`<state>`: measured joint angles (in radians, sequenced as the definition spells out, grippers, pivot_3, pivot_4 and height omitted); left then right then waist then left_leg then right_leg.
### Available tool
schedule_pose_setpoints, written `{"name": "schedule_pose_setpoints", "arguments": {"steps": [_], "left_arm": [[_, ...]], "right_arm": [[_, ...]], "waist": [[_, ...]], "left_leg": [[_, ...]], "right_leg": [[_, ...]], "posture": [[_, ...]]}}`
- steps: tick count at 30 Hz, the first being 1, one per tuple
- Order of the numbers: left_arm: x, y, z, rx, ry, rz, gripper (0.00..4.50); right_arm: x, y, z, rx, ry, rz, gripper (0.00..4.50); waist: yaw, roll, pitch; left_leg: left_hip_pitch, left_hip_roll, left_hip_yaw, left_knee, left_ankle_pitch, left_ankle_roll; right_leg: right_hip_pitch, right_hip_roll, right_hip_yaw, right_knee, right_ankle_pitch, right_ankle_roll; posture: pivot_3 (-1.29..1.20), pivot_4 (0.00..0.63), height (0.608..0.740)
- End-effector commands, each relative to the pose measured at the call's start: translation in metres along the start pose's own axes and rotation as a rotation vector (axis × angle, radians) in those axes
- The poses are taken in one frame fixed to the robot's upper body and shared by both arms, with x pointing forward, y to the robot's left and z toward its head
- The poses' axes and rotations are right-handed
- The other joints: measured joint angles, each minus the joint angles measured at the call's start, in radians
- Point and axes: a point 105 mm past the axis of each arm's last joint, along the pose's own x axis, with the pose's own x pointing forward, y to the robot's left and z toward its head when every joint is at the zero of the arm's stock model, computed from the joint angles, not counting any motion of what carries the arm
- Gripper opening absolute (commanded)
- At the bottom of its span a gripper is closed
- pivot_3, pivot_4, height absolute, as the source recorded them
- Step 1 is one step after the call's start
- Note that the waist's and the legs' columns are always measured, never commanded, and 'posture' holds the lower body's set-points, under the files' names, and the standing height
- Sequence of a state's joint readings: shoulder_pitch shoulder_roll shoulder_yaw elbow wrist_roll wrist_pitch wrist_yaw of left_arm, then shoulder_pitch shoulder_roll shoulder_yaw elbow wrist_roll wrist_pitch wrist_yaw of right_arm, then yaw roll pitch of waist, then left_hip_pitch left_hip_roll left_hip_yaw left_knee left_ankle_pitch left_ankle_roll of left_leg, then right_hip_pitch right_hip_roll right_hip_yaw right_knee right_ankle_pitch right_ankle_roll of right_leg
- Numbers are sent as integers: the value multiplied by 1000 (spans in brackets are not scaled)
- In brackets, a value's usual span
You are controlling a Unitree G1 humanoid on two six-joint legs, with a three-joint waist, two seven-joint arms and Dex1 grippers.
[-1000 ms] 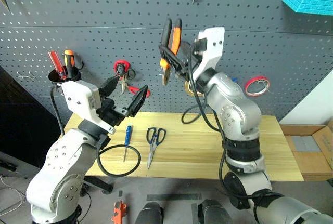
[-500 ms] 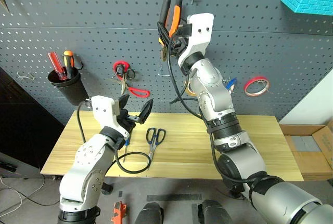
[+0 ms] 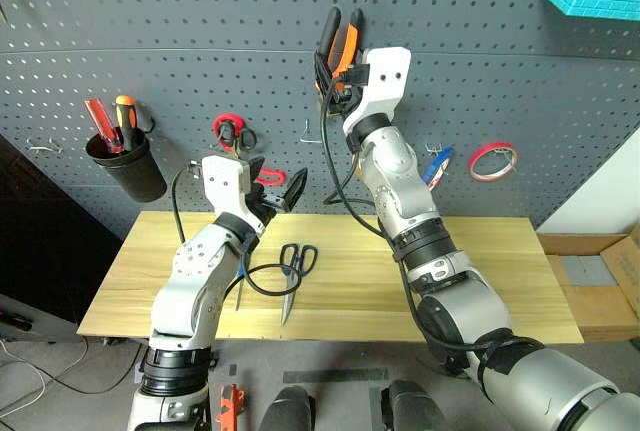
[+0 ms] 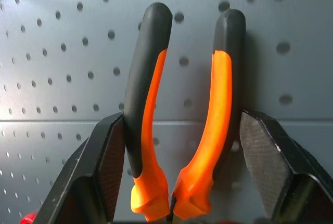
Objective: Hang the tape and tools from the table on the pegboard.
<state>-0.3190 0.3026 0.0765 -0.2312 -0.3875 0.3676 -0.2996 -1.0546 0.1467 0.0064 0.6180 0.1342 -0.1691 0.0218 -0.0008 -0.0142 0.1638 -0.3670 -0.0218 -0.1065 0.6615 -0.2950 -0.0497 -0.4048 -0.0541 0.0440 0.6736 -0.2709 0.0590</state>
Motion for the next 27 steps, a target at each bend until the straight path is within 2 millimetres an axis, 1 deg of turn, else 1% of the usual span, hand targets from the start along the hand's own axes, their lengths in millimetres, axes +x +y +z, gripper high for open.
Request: {"name": "schedule_pose_setpoints", "arguments": {"steps": [1, 5, 9, 14, 16, 20, 27], "left_arm": [[5, 8, 13, 42, -30, 5, 4500], [5, 8, 14, 38, -18, 3, 4500], [-1, 3, 11, 26, -1, -6, 4500], [-5, 4, 9, 24, 15, -3, 4500], [-7, 6, 8, 28, 21, 1, 4500], [-11, 15, 9, 44, 30, 22, 4500], [-17, 20, 9, 55, 39, 30, 4500]], "right_arm": [[3, 30, 13, 56, -60, 35, 2777], [1, 38, 11, 42, -60, 37, 2777], [-4, 42, 16, -48, -125, 38, 2777], [-6, 47, 16, -70, -144, 40, 2777], [-7, 50, 15, -71, -146, 47, 2777], [-14, 58, 8, -75, -135, 75, 2777], [-20, 64, 8, -65, -145, 90, 2777]], "waist": [[-1, 0, 9], [-2, 0, 26], [-4, 0, 37], [-3, -2, 54], [-3, -2, 55], [-4, -2, 55], [-4, -2, 55]], "left_leg": [[0, 0, 0, 0, 0, 0], [2, 0, -2, 0, 0, 0], [1, 0, -2, 0, 0, 0], [0, 1, -3, -1, 0, 0], [-4, 1, -3, -1, 1, 0], [-15, 1, -2, 0, 2, -3], [-14, 1, -2, 0, 2, -3]], "right_leg": [[0, 0, 0, 1, 0, 0], [-1, 0, 0, 5, -1, -1], [-2, 0, 0, 5, -1, -1], [-4, 0, 0, 4, -1, -2], [-7, 0, 0, 4, -1, -2], [-18, -1, 0, 5, -1, -2], [-18, -1, 0, 4, -1, -2]], "posture": [[166, 203, 740], [167, 220, 740], [170, 226, 740], [176, 239, 740], [176, 239, 740], [183, 245, 740], [185, 237, 740]]}}
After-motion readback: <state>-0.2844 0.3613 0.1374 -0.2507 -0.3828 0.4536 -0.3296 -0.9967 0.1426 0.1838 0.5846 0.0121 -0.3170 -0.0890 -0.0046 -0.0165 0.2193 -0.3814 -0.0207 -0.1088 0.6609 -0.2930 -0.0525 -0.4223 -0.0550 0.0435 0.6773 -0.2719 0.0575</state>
